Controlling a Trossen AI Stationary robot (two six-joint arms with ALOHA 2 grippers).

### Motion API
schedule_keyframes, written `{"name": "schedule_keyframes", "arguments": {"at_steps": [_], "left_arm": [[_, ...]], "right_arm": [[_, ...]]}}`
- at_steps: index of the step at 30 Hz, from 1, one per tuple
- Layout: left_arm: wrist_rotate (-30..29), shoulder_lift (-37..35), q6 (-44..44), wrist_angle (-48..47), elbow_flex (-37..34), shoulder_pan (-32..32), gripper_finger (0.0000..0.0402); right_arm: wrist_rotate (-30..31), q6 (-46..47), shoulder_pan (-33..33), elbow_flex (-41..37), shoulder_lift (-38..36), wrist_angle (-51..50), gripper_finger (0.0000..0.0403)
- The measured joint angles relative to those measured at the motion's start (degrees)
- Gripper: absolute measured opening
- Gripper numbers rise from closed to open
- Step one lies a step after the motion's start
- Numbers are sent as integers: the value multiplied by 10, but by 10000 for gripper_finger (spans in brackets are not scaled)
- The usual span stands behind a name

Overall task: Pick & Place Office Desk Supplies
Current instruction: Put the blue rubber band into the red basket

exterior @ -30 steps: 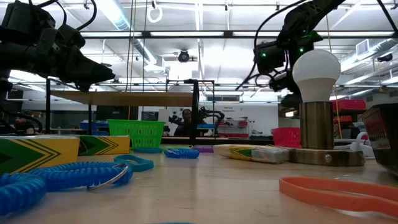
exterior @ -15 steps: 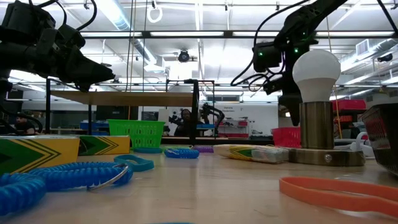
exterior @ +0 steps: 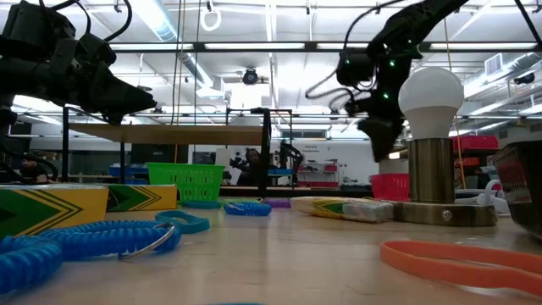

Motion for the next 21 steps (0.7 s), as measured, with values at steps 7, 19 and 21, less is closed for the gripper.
{"name": "schedule_keyframes", "arguments": {"at_steps": [7,19,21], "left_arm": [[0,5,0,0,0,0,104],[-1,48,-2,4,0,0,104],[-1,54,-2,8,0,0,104]], "right_arm": [[-75,-62,89,28,0,72,203],[-153,-66,323,38,0,62,203],[-163,-64,365,38,0,70,203]]}}
